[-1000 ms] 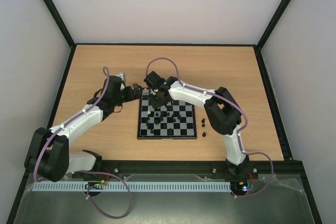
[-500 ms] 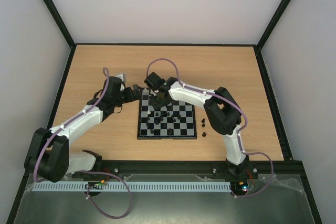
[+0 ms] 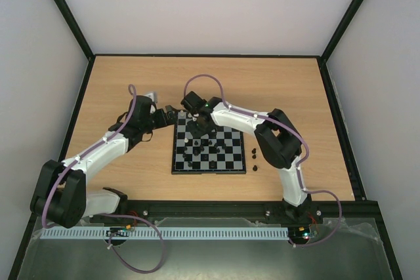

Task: Set up the chess pieces on the board
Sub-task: Pick up the chess piece from the chessboard, then place the chess piece on the chessboard.

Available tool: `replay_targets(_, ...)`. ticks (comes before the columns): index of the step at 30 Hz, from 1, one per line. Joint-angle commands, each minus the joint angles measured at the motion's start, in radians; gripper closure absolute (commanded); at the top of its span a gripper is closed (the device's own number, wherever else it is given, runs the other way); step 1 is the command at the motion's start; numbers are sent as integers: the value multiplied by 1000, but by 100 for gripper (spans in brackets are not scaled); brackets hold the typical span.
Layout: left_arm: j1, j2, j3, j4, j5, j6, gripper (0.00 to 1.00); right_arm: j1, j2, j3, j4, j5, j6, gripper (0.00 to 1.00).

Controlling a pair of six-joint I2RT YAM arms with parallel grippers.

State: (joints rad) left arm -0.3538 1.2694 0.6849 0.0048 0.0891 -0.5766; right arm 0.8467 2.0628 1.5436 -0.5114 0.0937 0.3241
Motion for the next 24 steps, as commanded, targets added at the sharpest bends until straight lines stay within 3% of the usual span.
replay_targets(1, 6, -24, -16, -6, 3, -6, 0, 8, 21, 89, -81, 32, -11, 98)
replay_targets(9, 11, -27, -19, -5, 5, -6, 1, 6, 143, 296, -144, 48, -43, 98)
replay_targets(24, 27, -43, -28, -3, 13, -10, 0, -7, 220, 353, -148, 27, -47, 98)
